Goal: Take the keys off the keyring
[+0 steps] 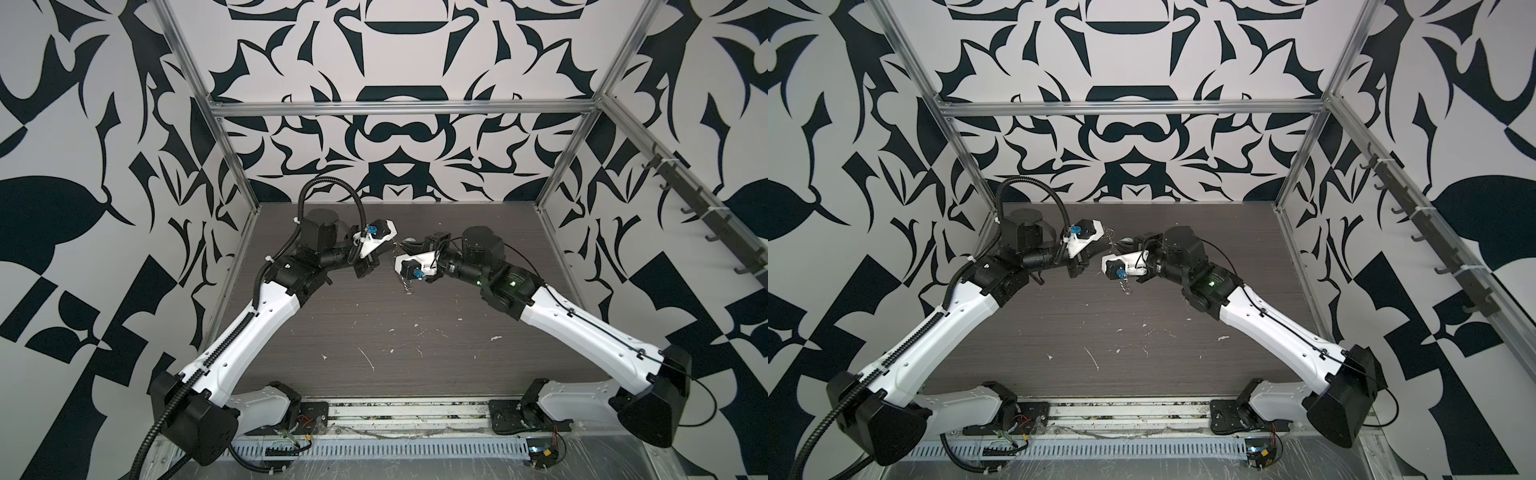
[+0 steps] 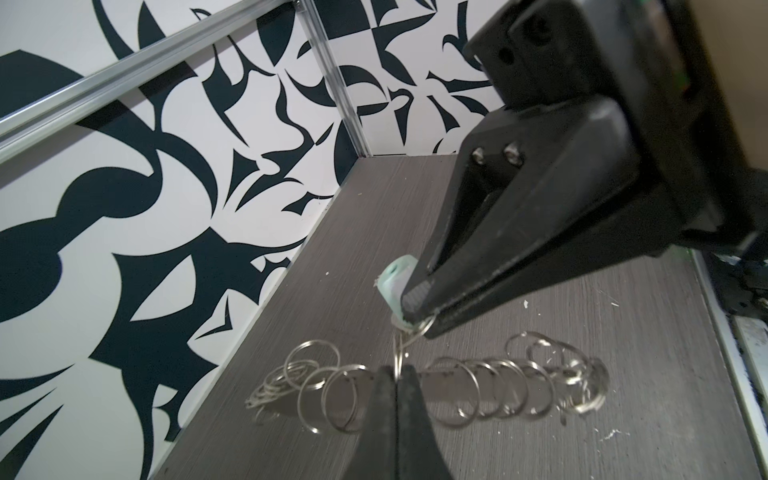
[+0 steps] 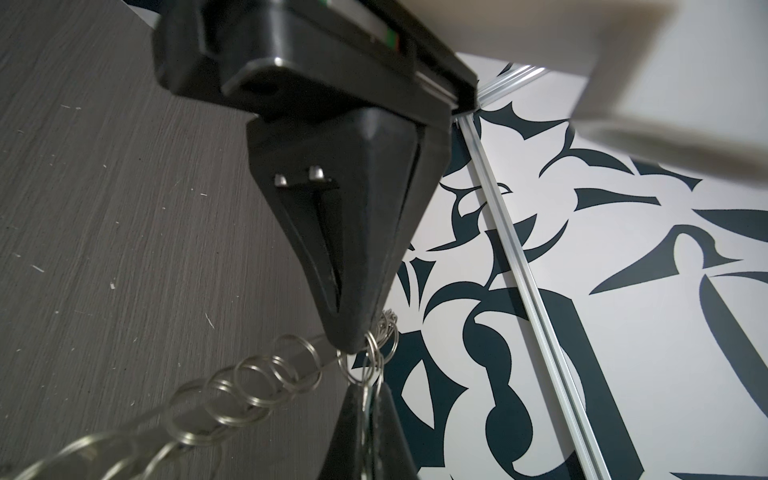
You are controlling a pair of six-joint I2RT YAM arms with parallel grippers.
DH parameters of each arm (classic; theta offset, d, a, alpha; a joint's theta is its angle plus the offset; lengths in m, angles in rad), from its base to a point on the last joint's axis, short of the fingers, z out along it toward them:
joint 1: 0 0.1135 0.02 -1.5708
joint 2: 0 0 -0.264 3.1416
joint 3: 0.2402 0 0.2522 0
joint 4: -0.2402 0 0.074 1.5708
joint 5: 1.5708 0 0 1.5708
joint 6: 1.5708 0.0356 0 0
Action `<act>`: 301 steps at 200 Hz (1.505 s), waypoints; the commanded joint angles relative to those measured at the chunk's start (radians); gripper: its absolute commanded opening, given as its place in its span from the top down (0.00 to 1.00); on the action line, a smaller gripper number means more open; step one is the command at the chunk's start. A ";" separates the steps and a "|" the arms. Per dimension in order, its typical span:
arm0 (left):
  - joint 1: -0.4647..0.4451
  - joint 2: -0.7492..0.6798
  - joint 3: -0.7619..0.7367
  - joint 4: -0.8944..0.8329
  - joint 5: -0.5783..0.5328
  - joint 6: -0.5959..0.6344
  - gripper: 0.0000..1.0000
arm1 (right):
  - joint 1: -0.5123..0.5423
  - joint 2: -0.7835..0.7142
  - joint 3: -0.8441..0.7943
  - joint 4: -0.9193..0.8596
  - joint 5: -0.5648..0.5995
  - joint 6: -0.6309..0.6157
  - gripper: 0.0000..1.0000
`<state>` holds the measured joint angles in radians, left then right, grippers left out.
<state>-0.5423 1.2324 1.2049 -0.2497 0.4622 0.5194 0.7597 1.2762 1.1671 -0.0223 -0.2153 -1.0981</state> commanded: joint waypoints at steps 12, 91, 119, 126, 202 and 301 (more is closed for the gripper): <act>-0.046 0.022 0.071 0.140 -0.086 -0.109 1.00 | 0.037 0.042 0.048 -0.075 -0.159 0.032 1.00; -0.054 0.025 0.054 0.286 -0.071 -0.200 1.00 | 0.001 0.088 0.120 -0.046 -0.059 -0.102 1.00; -0.054 0.050 0.051 0.401 -0.022 -0.194 1.00 | -0.001 0.110 0.141 -0.006 0.025 -0.214 1.00; -0.054 0.073 0.055 0.426 -0.016 -0.190 1.00 | -0.002 0.114 0.142 0.017 0.046 -0.235 1.00; -0.054 0.171 0.159 0.493 -0.017 -0.122 1.00 | -0.040 0.144 0.204 0.046 0.091 -0.224 1.00; -0.025 0.211 0.231 0.504 -0.003 -0.192 1.00 | -0.072 0.166 0.250 0.072 0.148 -0.175 0.78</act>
<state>-0.5552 1.4490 1.3762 0.1200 0.3534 0.3607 0.6838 1.4239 1.3941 0.0528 -0.0177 -1.2957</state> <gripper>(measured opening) 0.039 0.192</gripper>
